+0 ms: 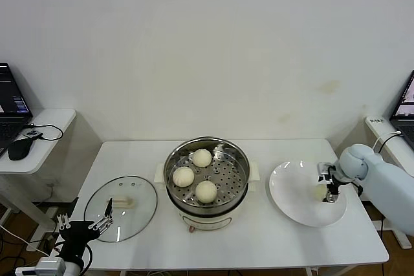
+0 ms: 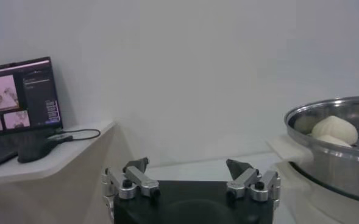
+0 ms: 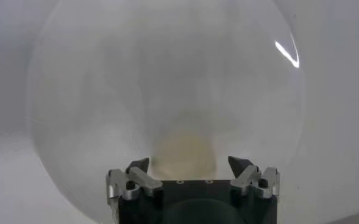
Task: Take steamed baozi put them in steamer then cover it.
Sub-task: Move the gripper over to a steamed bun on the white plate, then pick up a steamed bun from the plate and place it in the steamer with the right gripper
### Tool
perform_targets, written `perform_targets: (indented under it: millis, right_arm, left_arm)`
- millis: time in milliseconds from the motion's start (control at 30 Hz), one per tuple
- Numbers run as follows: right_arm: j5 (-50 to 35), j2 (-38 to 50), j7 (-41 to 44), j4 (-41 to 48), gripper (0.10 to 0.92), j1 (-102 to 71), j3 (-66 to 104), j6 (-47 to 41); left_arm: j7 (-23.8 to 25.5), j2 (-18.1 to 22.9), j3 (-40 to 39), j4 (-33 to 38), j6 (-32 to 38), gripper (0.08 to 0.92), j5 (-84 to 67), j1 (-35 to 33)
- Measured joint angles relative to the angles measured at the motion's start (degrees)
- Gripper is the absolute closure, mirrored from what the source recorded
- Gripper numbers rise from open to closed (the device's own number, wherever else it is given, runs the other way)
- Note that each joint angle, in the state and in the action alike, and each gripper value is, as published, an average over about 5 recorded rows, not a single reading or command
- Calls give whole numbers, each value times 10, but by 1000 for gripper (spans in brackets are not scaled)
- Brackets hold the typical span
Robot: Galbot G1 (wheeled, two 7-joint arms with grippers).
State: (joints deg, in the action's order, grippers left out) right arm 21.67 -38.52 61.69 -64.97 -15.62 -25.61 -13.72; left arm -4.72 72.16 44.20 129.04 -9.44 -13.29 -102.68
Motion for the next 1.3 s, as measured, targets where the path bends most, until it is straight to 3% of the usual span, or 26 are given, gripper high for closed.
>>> perform_targets:
  millis: [533, 900, 1300]
  right_arm:
    - [-2, 10, 13, -10, 490, 7, 1, -6]
    - [-68, 53, 23, -83, 482, 110, -77, -29]
    - [-228, 29, 6, -197, 469, 338, -243, -95]
  left_arm:
    - [0, 2, -2, 0, 0, 177, -2, 1]
    - [0, 1, -3, 9, -5, 177, -1, 7]
    - [0, -1, -2, 13, -8, 177, 0, 9]
